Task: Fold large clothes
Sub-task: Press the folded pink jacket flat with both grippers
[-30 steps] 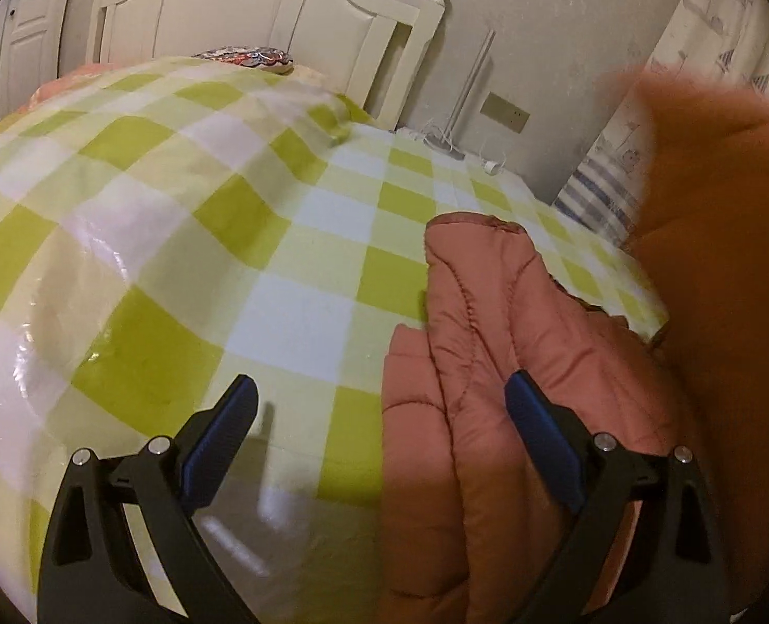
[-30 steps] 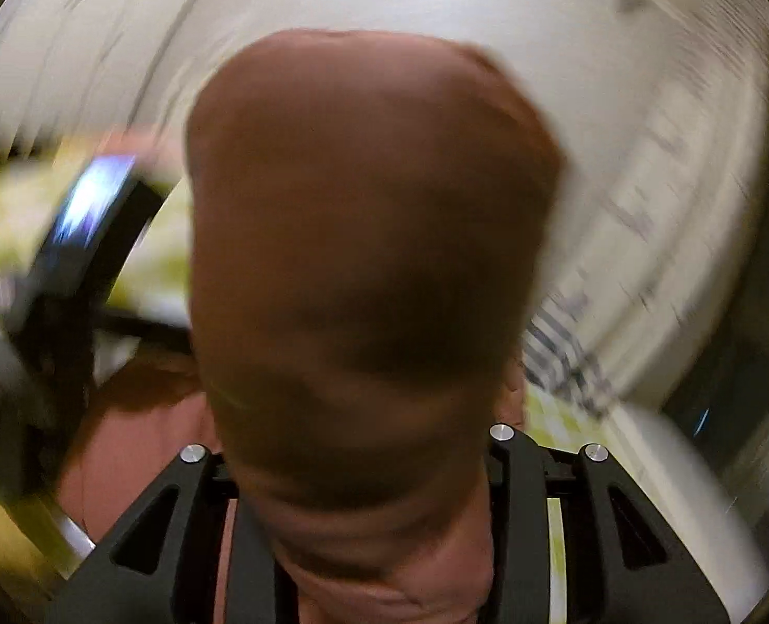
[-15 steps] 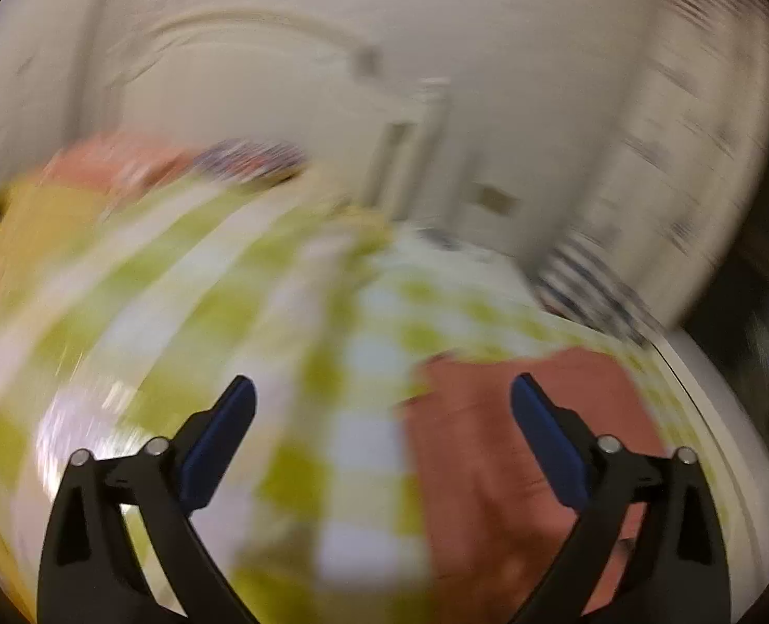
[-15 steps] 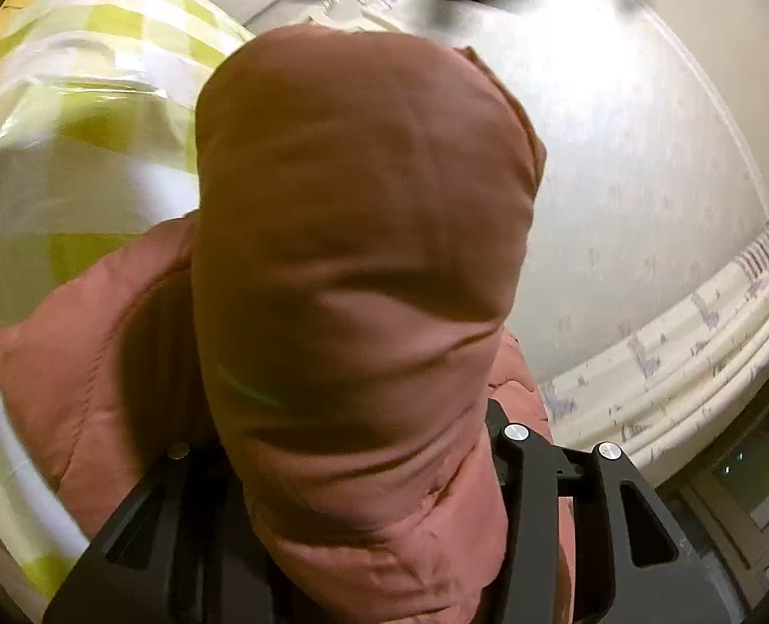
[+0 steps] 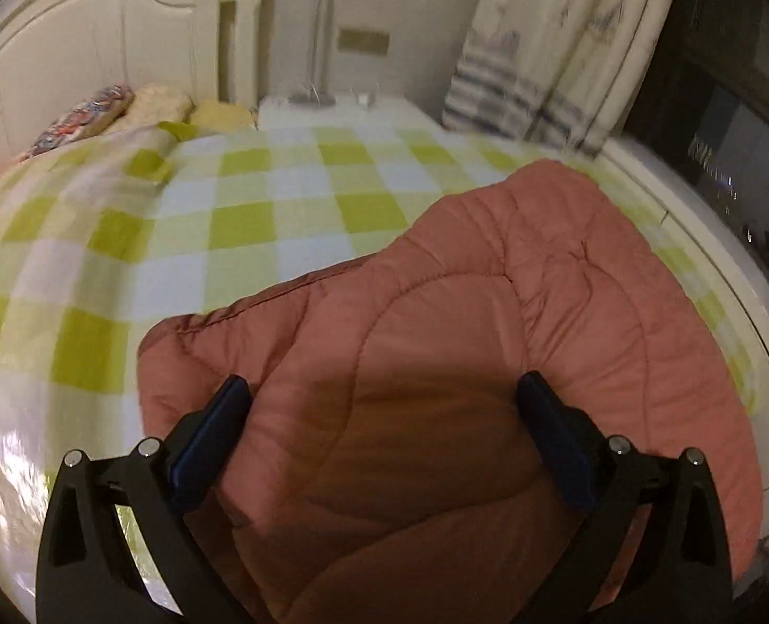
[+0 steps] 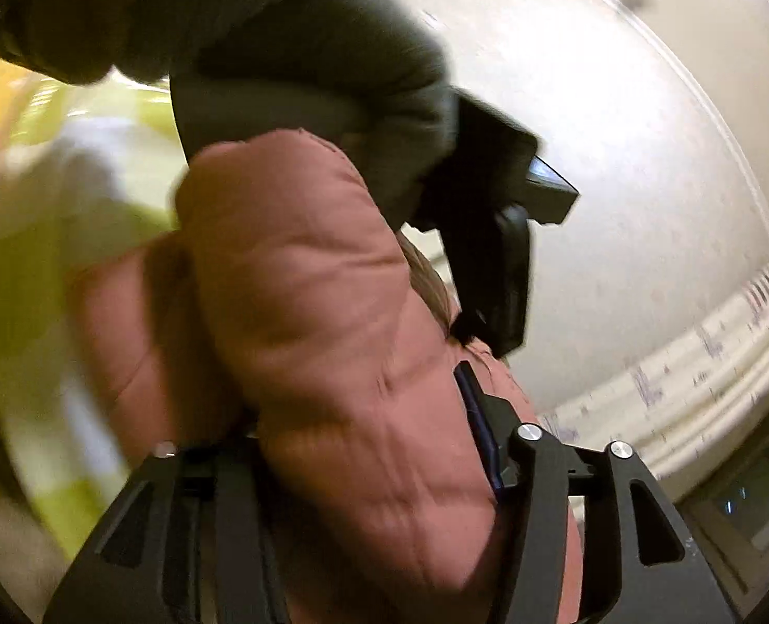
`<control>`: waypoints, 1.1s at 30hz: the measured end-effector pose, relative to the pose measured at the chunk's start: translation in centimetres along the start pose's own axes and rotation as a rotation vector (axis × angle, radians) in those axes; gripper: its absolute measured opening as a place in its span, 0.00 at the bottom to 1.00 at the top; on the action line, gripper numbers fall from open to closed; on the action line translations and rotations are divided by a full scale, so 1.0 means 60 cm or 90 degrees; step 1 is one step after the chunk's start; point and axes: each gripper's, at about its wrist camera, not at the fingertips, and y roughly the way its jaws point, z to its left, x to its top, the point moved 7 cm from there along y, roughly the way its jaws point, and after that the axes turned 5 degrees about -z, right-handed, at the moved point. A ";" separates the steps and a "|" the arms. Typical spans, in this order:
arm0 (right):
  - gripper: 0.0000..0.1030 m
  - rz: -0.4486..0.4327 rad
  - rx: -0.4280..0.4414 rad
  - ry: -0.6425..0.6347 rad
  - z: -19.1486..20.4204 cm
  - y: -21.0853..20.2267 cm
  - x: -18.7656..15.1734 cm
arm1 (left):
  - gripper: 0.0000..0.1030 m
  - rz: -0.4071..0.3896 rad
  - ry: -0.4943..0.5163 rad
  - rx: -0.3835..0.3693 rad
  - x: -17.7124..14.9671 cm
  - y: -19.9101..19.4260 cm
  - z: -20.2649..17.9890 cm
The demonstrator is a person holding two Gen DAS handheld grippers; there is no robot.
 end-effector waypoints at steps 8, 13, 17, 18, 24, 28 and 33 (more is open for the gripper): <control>0.58 -0.085 0.233 0.422 -0.170 -0.095 -0.012 | 0.98 -0.100 -0.014 0.046 -0.022 -0.035 0.023; 0.59 -0.026 0.179 0.554 -0.242 -0.039 -0.008 | 0.98 -0.112 -0.008 0.081 -0.021 -0.046 0.019; 0.61 0.109 0.239 0.423 -0.084 0.027 -0.021 | 0.98 -0.072 0.033 0.136 -0.006 -0.076 0.010; 0.61 0.084 0.196 0.371 -0.067 0.022 -0.022 | 0.98 -0.062 0.037 0.152 0.002 -0.087 0.011; 0.61 0.079 0.197 0.393 -0.089 0.033 -0.048 | 0.98 -0.138 -0.062 0.117 0.092 -0.208 -0.027; 0.61 0.069 0.182 0.389 -0.078 0.025 -0.043 | 0.98 -0.128 -0.071 0.102 0.092 -0.158 -0.053; 0.62 0.041 0.207 0.359 -0.056 -0.013 -0.029 | 0.98 -0.062 -0.143 0.065 0.002 -0.031 0.017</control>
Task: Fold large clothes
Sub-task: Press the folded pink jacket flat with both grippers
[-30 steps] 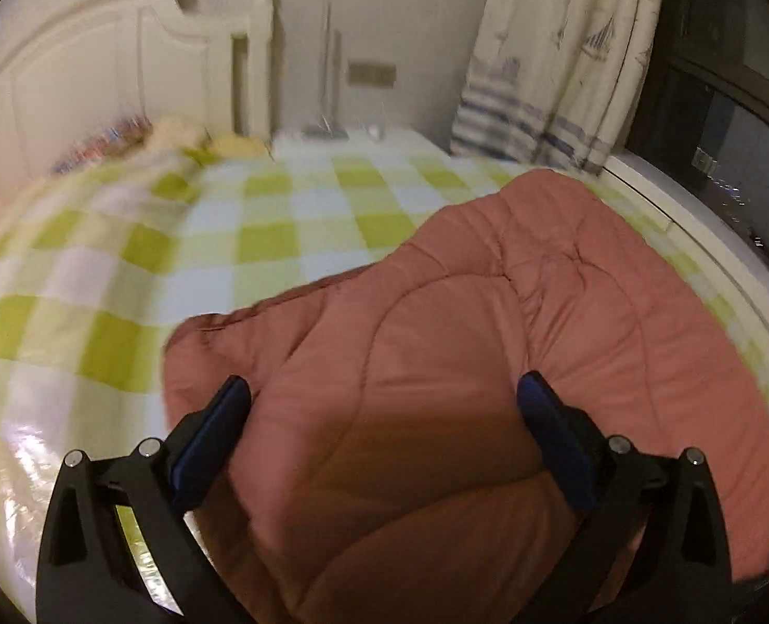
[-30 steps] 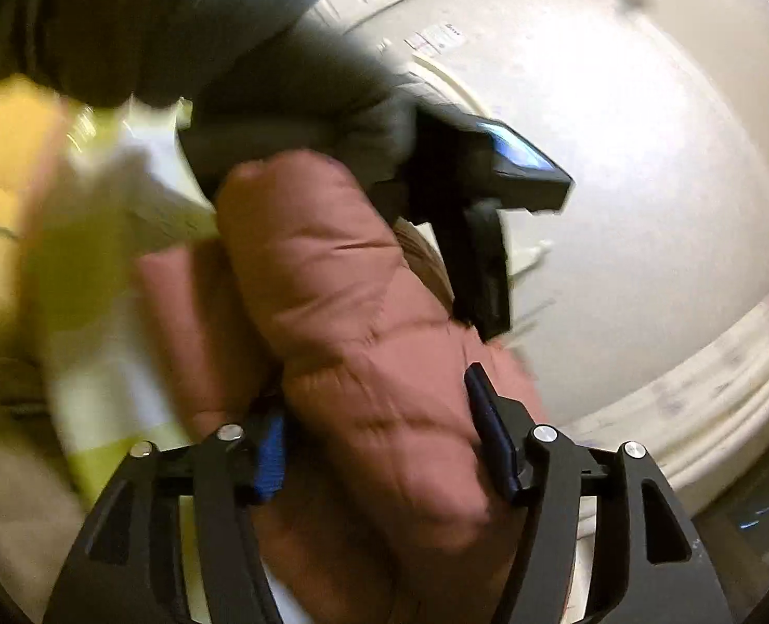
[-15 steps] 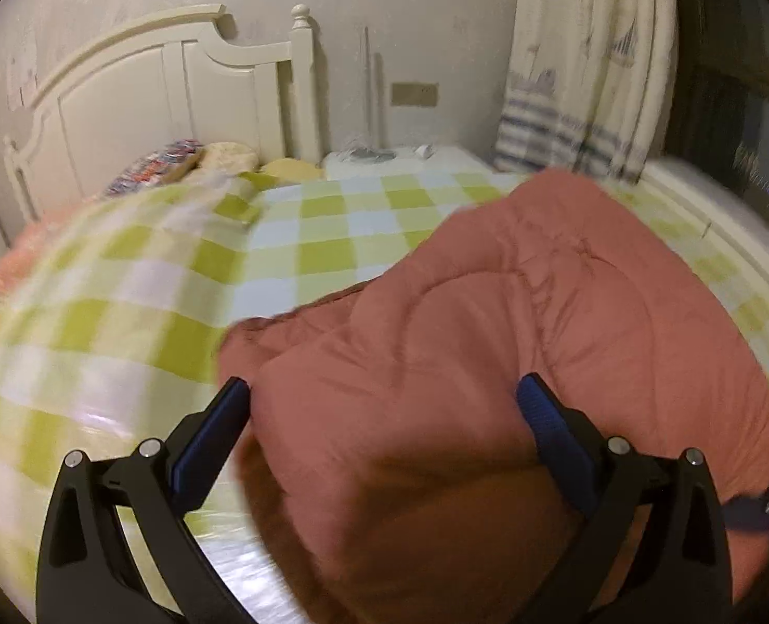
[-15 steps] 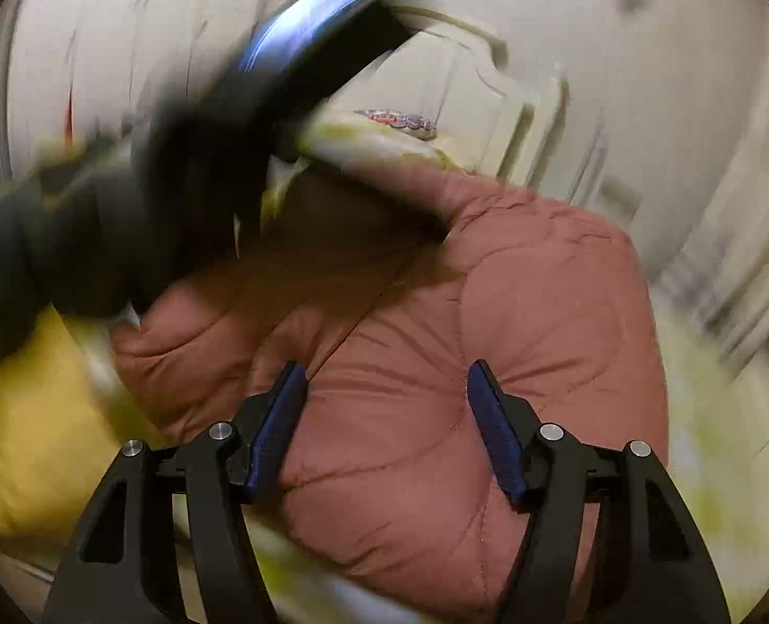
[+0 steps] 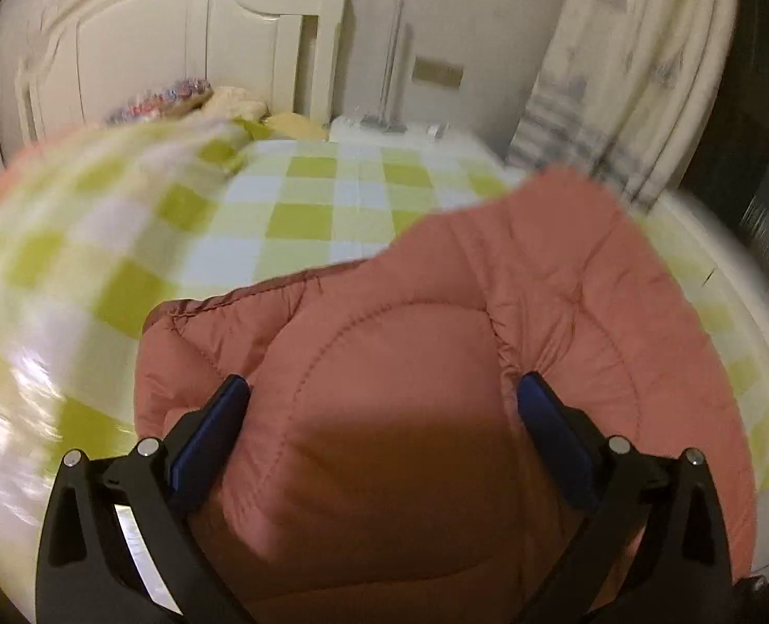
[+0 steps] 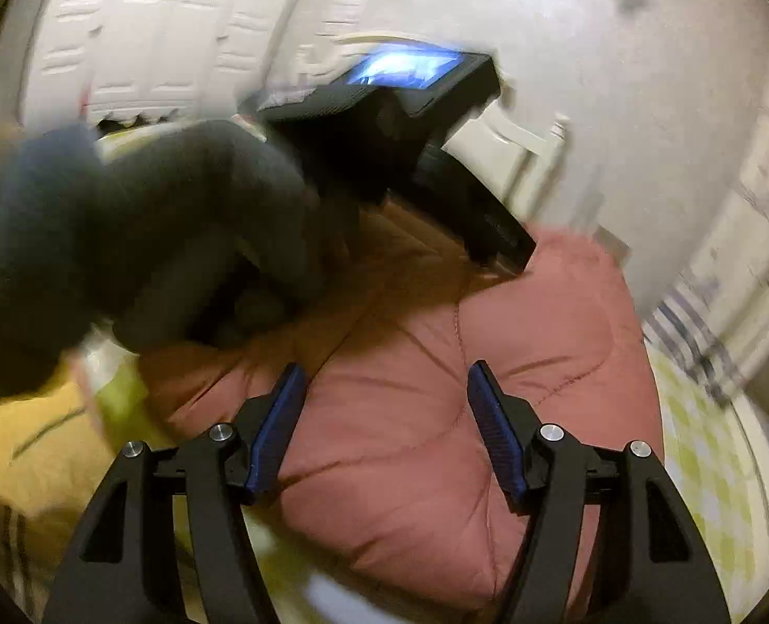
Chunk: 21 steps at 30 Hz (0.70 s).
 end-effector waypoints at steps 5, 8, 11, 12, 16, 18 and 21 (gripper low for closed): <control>0.60 -0.058 0.050 0.074 -0.052 -0.077 0.031 | 0.98 -0.029 0.013 0.044 0.001 -0.027 0.016; 0.60 -0.124 0.002 0.173 -0.149 -0.132 0.050 | 0.98 -0.037 0.000 0.043 0.002 -0.029 0.023; 0.59 -0.135 0.002 0.231 -0.203 -0.139 0.039 | 0.98 -0.037 0.010 0.055 0.001 -0.026 0.019; 0.57 -0.118 0.010 0.226 -0.203 -0.125 0.029 | 0.98 -0.038 0.012 0.057 0.000 -0.026 0.018; 0.58 -0.004 0.014 0.124 -0.124 -0.033 -0.057 | 0.98 -0.046 0.015 0.058 -0.002 -0.032 0.016; 0.58 0.006 0.028 0.139 -0.127 -0.040 -0.056 | 0.98 -0.052 0.027 0.075 -0.005 -0.036 0.013; 0.57 0.016 0.031 0.124 -0.154 -0.059 -0.023 | 0.98 -0.061 0.036 0.099 -0.004 -0.041 0.009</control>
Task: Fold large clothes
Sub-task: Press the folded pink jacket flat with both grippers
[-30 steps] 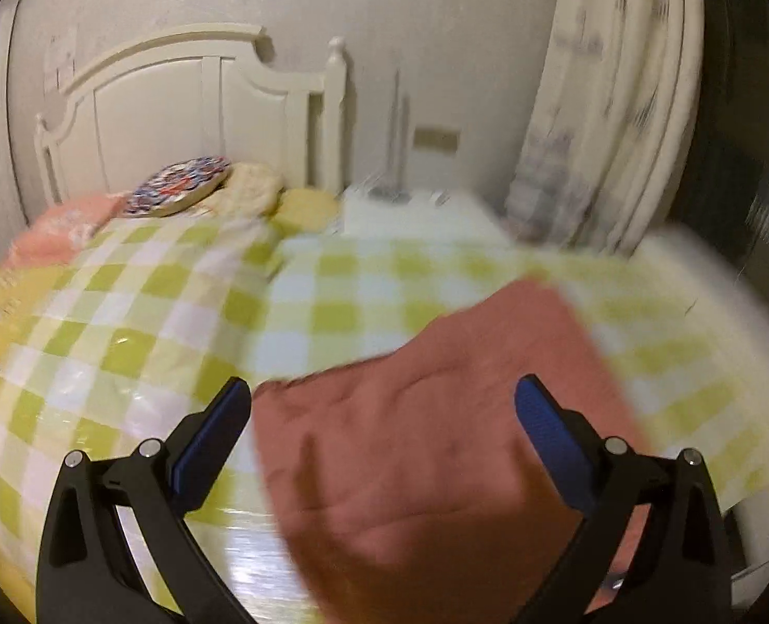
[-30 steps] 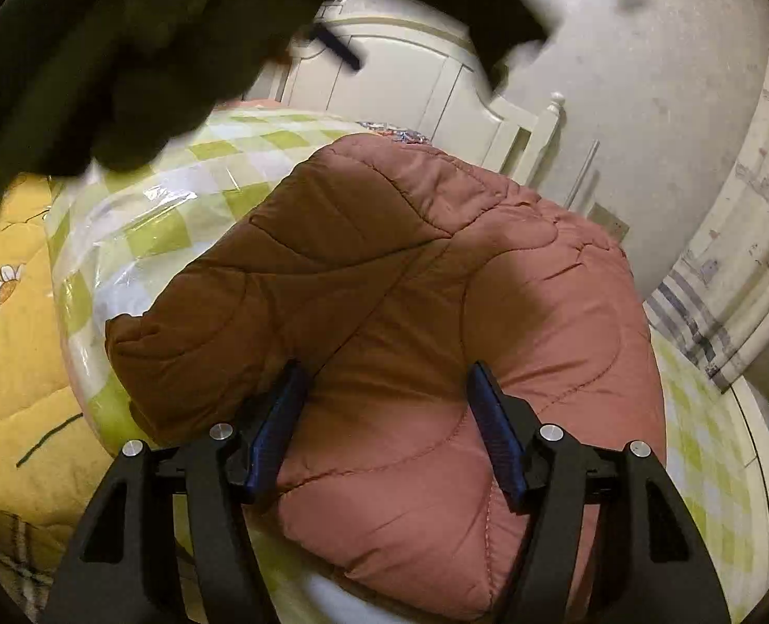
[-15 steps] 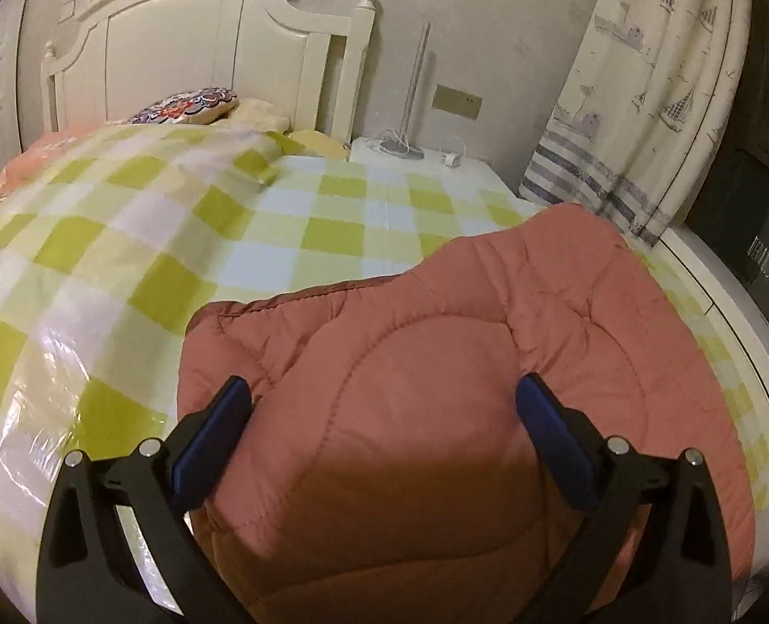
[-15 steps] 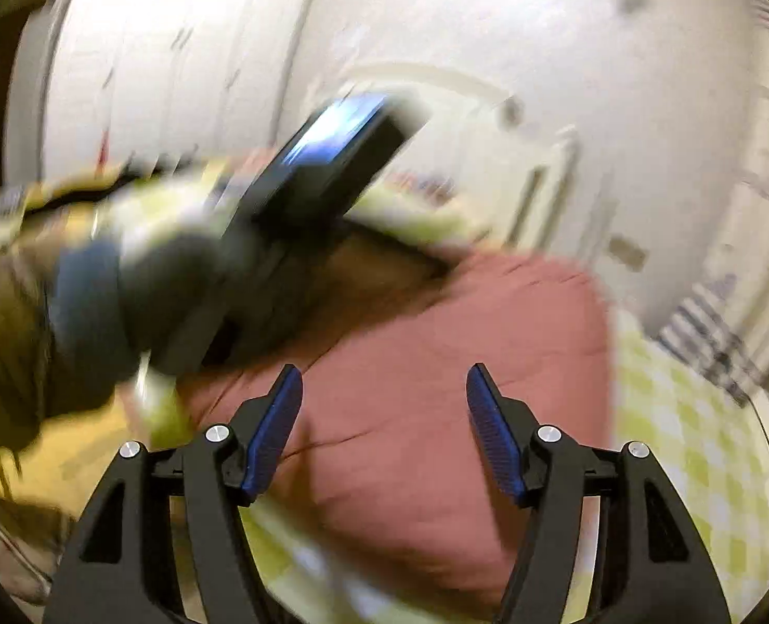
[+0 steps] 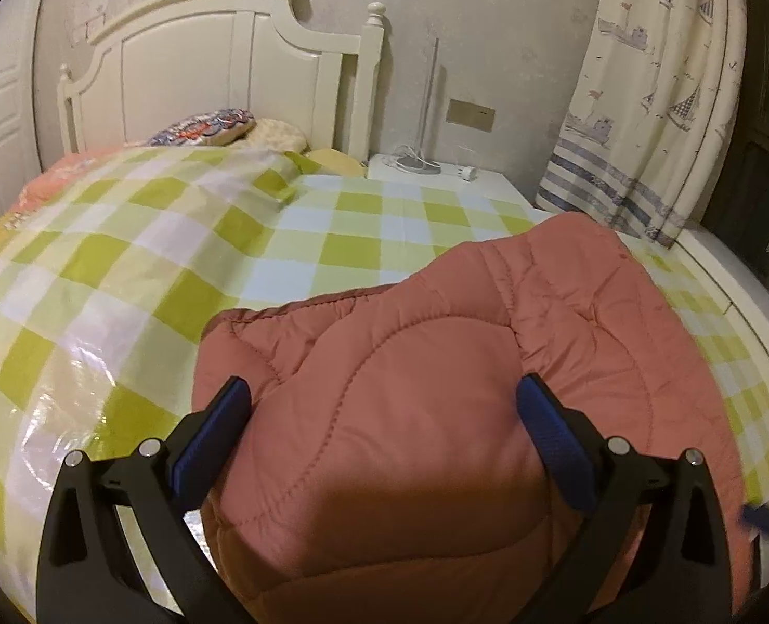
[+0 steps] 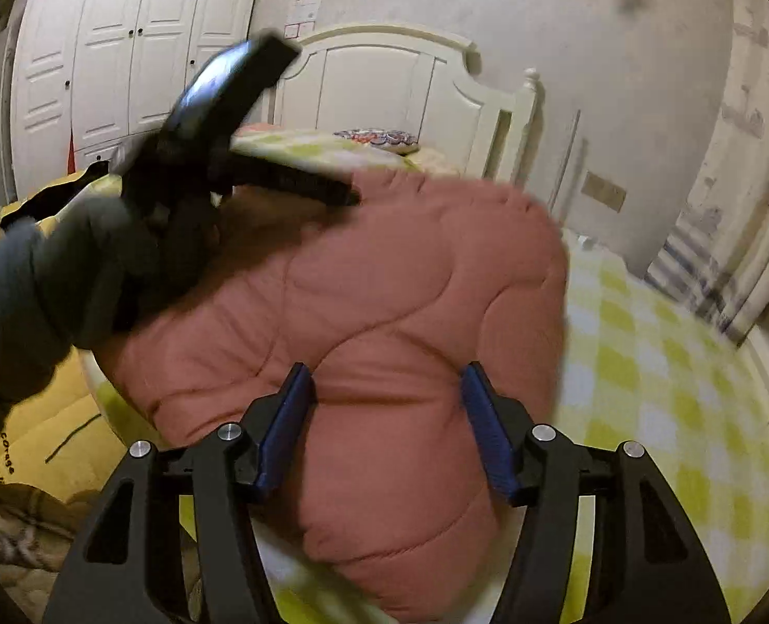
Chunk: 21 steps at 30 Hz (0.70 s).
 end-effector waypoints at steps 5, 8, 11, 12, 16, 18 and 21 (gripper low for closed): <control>0.57 -0.072 -0.060 0.017 -0.087 0.001 0.103 | 0.98 -0.011 0.003 0.013 0.002 -0.005 0.002; 0.57 -0.027 -0.078 0.021 -0.147 0.081 0.116 | 0.98 -0.013 0.000 0.018 0.001 -0.008 0.005; 0.55 0.107 0.008 0.042 -0.158 0.183 0.038 | 0.98 -0.017 -0.005 0.032 0.000 -0.013 0.011; 0.55 0.089 0.049 0.091 -0.170 0.190 0.025 | 0.98 -0.016 -0.005 0.035 -0.002 -0.013 0.012; 0.54 0.102 0.008 0.058 -0.178 0.175 0.040 | 0.98 -0.008 0.011 0.045 -0.003 -0.009 0.006; 0.54 0.107 -0.010 0.016 -0.180 0.168 0.066 | 0.98 -0.008 0.016 0.052 -0.004 -0.009 0.006; 0.54 0.069 -0.035 0.007 -0.217 0.171 0.131 | 0.98 -0.011 0.012 0.048 -0.004 -0.010 0.008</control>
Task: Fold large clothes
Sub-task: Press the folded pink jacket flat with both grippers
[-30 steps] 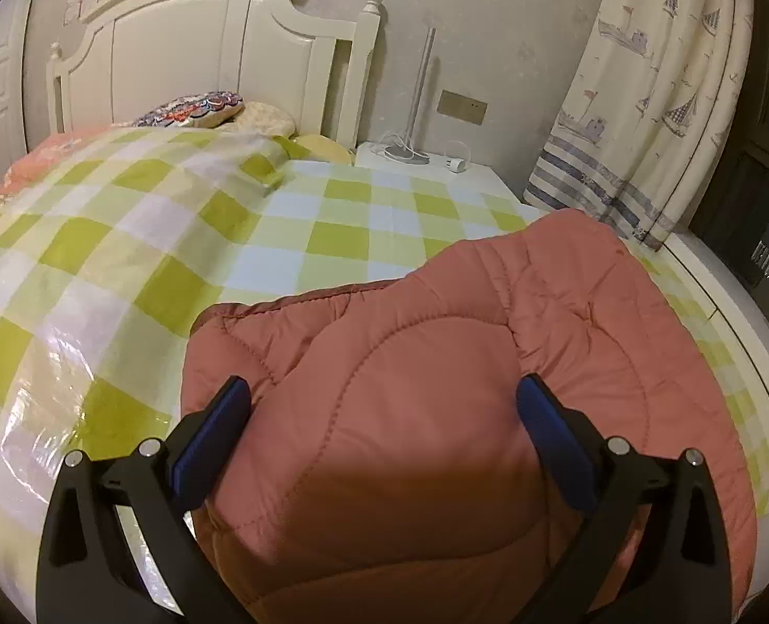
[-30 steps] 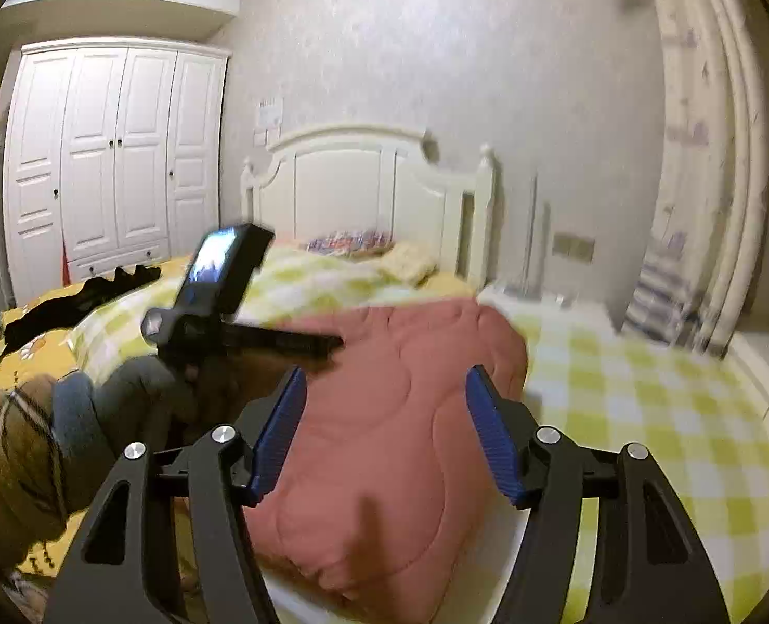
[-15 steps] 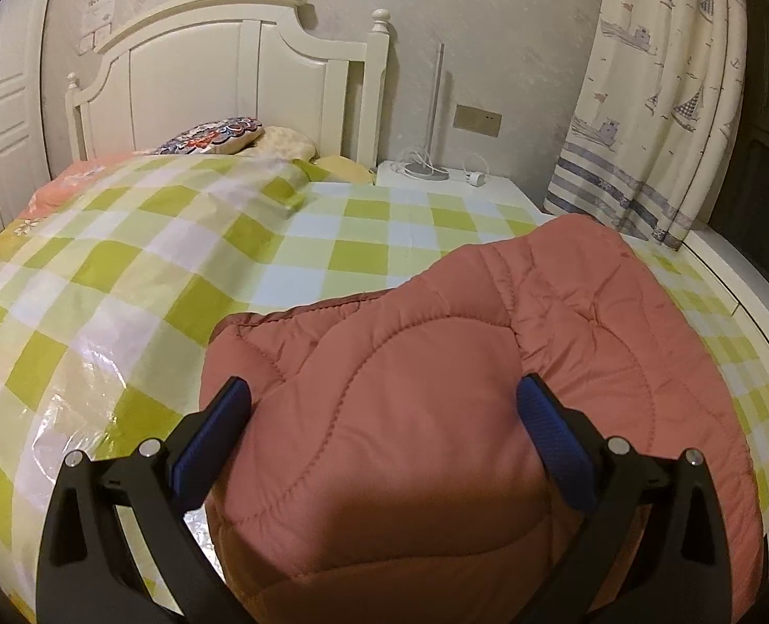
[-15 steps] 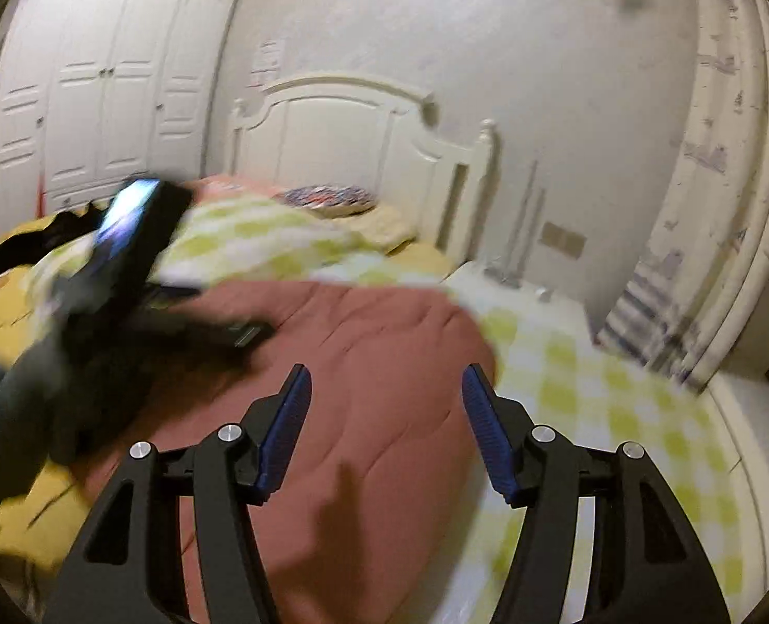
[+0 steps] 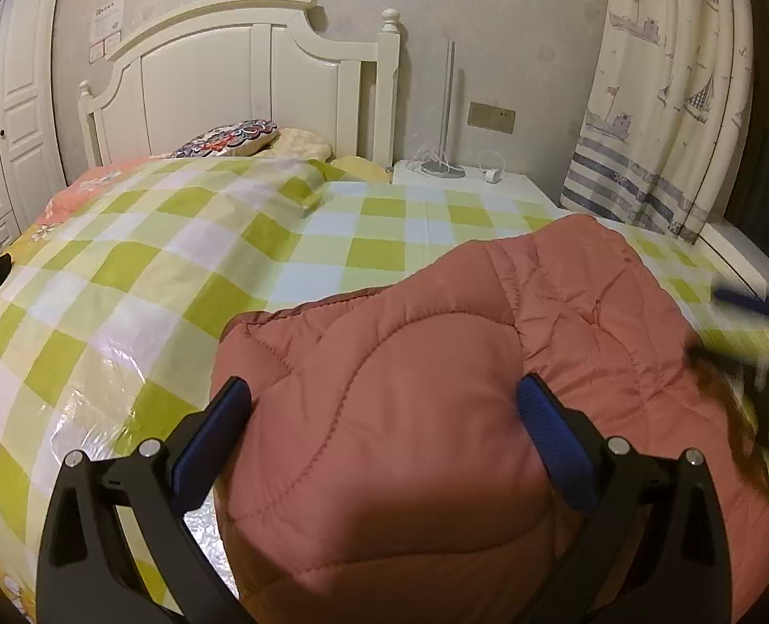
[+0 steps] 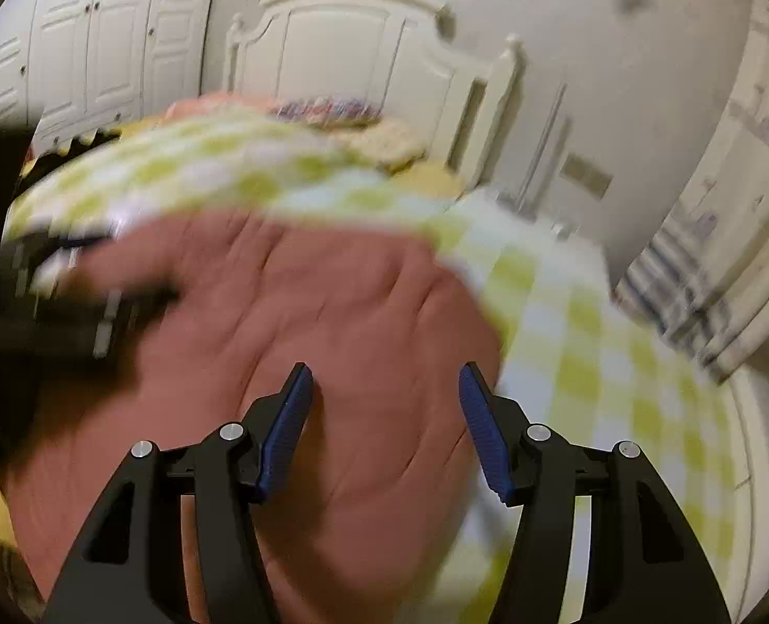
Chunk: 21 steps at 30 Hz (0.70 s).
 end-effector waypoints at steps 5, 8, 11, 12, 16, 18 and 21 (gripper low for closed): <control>0.54 0.015 0.010 0.067 -0.040 0.075 0.065 | 0.98 0.003 -0.003 -0.004 0.000 0.002 0.001; 0.55 0.064 0.010 0.047 -0.031 0.149 0.055 | 0.98 0.003 -0.003 -0.004 0.000 0.001 0.001; 0.55 0.176 0.001 0.005 -0.015 0.219 -0.008 | 0.98 0.008 0.004 -0.006 0.000 0.005 -0.002; 0.55 0.172 -0.006 0.007 -0.018 0.219 -0.005 | 0.98 0.012 0.006 -0.005 0.000 0.006 -0.002; 0.56 0.135 -0.052 -0.026 -0.024 0.183 0.010 | 0.98 0.008 0.003 -0.008 -0.001 0.005 -0.001; 0.57 0.095 -0.061 0.002 -0.031 0.136 0.019 | 0.98 0.007 -0.002 -0.008 -0.002 0.003 0.002; 0.65 0.031 -0.042 0.043 -0.019 0.044 0.015 | 0.98 0.006 -0.009 -0.012 -0.004 0.002 0.007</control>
